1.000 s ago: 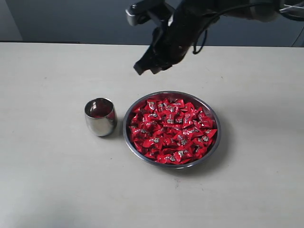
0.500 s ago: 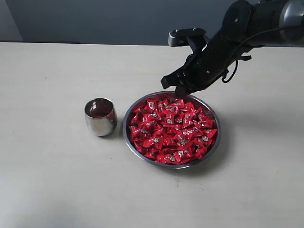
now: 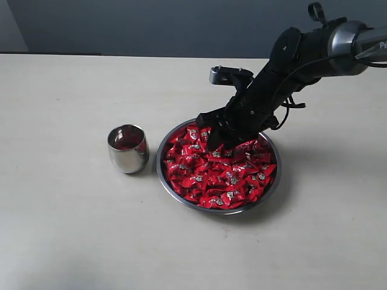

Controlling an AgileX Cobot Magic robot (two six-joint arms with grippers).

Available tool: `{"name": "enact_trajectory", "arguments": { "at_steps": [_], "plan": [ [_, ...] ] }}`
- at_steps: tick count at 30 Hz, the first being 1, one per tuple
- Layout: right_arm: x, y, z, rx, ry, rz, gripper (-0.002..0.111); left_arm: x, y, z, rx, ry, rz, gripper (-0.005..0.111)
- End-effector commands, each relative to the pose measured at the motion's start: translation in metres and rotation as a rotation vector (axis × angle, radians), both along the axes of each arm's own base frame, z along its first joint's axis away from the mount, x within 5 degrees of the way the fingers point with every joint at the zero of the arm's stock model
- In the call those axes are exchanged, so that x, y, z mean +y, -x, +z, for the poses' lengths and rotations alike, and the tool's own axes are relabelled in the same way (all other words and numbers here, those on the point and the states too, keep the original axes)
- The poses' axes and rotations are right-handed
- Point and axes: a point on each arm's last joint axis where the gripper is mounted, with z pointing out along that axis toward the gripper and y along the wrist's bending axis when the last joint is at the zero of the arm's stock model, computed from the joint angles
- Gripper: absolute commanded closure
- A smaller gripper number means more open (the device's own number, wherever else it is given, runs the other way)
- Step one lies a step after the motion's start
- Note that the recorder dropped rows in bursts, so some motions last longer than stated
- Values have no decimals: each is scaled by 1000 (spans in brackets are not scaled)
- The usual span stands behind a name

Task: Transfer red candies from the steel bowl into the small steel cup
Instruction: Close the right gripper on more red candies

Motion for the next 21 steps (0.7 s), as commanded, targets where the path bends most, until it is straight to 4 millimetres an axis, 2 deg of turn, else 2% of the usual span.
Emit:
{"name": "enact_trajectory", "arguments": {
  "at_steps": [1, 21],
  "plan": [
    [0, 1, -8, 27, 0, -10, 68, 0, 0, -1, -8, 0, -9, 106],
    [3, -4, -16, 0, -7, -42, 67, 0, 0, -1, -8, 0, -9, 106]
  ]
}}
